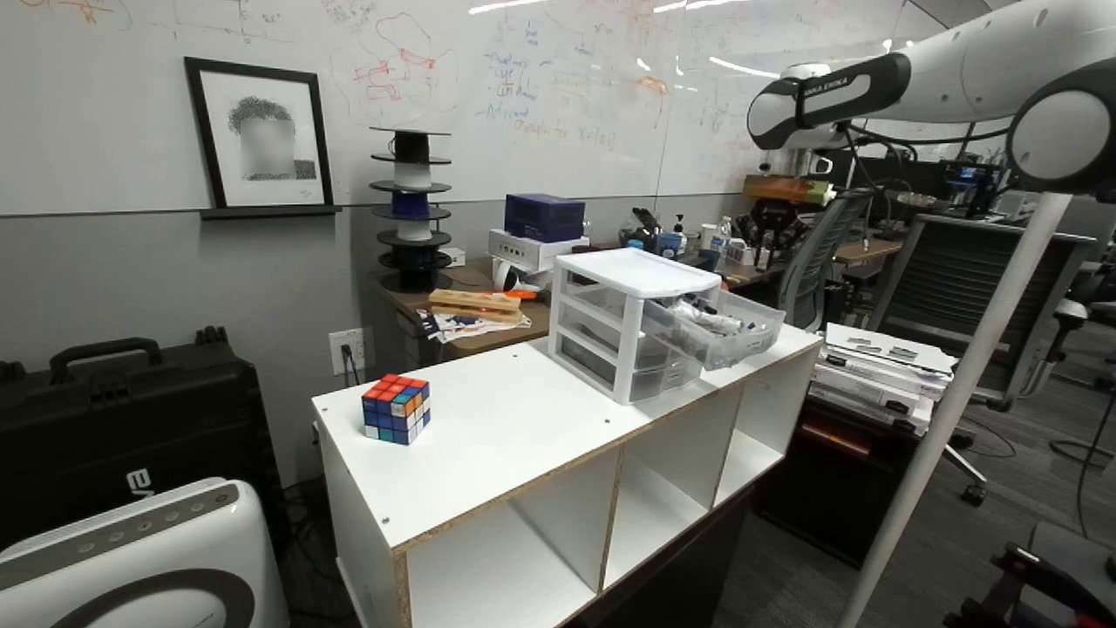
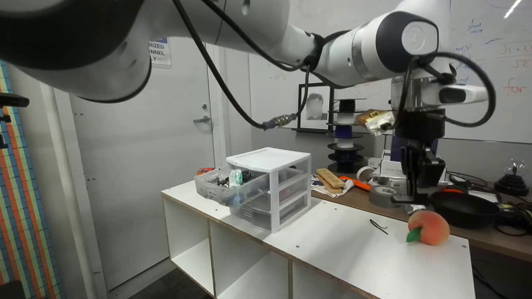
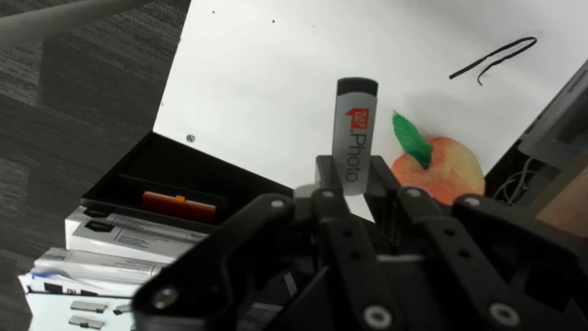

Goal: Put the paper and the white object in the drawer and close the drawer

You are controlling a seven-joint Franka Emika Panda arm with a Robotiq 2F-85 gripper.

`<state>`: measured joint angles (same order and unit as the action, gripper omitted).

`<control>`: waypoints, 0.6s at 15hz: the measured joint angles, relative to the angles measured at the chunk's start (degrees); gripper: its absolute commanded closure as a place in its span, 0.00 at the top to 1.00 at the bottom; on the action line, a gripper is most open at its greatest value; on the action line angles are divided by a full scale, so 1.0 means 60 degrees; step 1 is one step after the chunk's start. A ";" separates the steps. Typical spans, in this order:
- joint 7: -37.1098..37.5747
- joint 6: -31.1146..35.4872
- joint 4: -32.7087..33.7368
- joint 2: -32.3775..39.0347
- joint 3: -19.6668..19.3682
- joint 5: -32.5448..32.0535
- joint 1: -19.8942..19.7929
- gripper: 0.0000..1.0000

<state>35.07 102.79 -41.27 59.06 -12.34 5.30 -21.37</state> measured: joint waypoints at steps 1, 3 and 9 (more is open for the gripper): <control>-0.0412 0.0002 -0.0201 -0.0317 0.0007 -0.0001 0.0028 0.05; -0.1371 0.0002 -0.0703 -0.0974 0.0029 -0.0010 0.0157 0.05; -0.3600 0.0003 -0.2879 -0.3111 0.0060 -0.0729 0.1220 0.05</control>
<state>13.46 102.81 -58.54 40.40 -11.98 0.93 -14.05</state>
